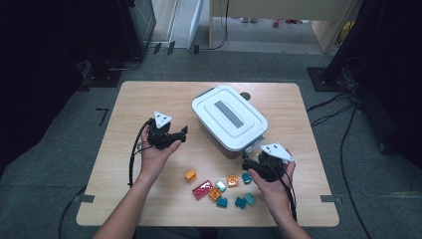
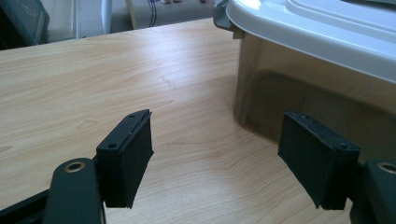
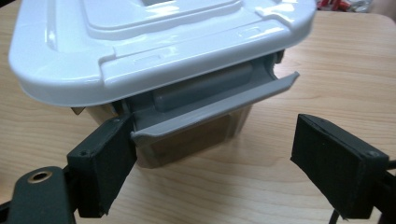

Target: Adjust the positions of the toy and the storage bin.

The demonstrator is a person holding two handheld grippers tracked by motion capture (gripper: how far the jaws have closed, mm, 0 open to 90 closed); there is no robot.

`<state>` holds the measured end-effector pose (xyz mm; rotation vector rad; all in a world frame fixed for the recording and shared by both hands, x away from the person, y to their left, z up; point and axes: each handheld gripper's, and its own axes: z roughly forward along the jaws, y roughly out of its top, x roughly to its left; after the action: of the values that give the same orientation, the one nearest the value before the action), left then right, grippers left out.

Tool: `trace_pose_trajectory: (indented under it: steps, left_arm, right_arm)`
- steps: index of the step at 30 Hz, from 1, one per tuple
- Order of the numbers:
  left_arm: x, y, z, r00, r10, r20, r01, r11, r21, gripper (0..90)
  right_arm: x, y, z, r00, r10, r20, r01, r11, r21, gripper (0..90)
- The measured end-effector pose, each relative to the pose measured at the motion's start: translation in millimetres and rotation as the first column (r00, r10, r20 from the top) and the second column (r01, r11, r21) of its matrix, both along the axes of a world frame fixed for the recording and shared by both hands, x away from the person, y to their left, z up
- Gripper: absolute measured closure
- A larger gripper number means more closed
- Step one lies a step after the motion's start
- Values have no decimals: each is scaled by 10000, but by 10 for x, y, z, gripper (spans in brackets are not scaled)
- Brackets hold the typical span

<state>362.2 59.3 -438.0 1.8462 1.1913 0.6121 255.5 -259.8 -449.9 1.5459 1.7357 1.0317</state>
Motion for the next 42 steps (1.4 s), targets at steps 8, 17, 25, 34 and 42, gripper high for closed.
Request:
trace_pose_trajectory:
  steps: [8,17,25,34,42]
  left_arm:
    - [31,0,17,9998,-88,184,93,9995,-286,358]
    - [186,-129,36,9987,25,508,45,9905,-1372,526]
    - [418,-273,-22,9999,33,164,-2,9834,-1815,592]
    - [492,-442,-79,9980,117,625,-9,9854,-1702,622]
    - [627,-541,-122,9942,965,484,-868,9808,-1745,630]
  right_arm:
    - [73,-285,-6,9981,-613,111,615,9980,-133,196]
    - [174,-540,-5,9930,-1103,429,1100,9939,94,383]
    - [231,-602,-17,9962,-720,494,693,9962,535,592]
    - [249,-634,0,9918,-1074,691,965,9847,1452,655]
    - [312,-601,-4,9888,-1379,566,1272,9785,1621,678]
